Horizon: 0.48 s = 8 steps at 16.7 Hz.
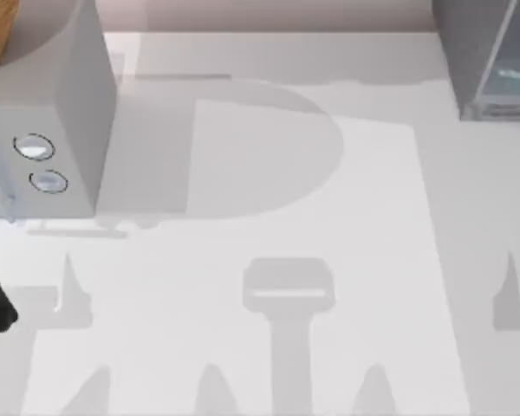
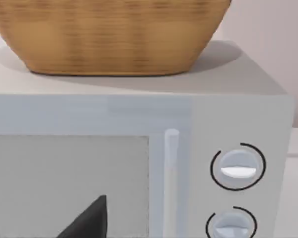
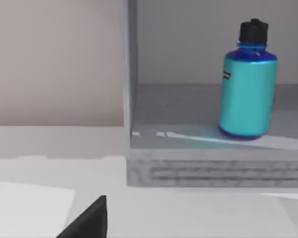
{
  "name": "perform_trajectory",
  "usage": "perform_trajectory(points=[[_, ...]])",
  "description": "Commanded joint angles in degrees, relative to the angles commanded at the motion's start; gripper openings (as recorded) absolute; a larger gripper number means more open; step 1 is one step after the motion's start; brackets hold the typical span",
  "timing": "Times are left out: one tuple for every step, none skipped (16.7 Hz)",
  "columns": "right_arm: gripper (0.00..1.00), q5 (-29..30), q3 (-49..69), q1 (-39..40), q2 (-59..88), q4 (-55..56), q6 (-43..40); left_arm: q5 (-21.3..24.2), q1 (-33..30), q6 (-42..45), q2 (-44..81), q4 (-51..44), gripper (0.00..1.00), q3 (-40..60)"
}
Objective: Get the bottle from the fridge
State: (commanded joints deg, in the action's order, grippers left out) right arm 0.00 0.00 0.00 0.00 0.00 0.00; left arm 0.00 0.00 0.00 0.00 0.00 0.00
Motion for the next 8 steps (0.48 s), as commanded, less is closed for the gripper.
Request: perform_trajectory(points=[[1.00, 0.00, 0.00, 0.00, 0.00, 0.00, 0.00, 0.00, 0.00, 0.00, 0.00, 0.00, 1.00, 0.00], [1.00, 0.00, 0.00, 0.00, 0.01, 0.01, 0.00, 0.00, 0.00, 0.00, 0.00, 0.00, 1.00, 0.00], [1.00, -0.23, 0.07, -0.22, 0.58, 0.59, -0.01, 0.00, 0.00, 0.00, 0.00, 0.00, 1.00, 0.00], [1.00, -0.68, 0.23, -0.66, 1.75, 1.78, -0.02, 0.00, 0.00, 0.00, 0.00, 0.00, 1.00, 0.00], [1.00, -1.33, 0.49, -1.32, 3.55, 3.58, -0.04, 0.00, 0.00, 0.00, 0.00, 0.00, 1.00, 0.00], [1.00, -2.16, 0.83, -2.19, 5.95, 5.99, -0.07, 0.00, 0.00, 0.00, 0.00, 0.00, 1.00, 0.00], [1.00, -3.14, 1.25, -3.22, 8.96, 9.00, -0.09, 0.00, 0.00, 0.00, 0.00, 0.00, 1.00, 0.00], [1.00, -4.26, 1.72, -4.42, 12.59, 12.60, -0.11, 0.00, 0.00, 0.00, 0.00, 0.00, 1.00, 0.00]])
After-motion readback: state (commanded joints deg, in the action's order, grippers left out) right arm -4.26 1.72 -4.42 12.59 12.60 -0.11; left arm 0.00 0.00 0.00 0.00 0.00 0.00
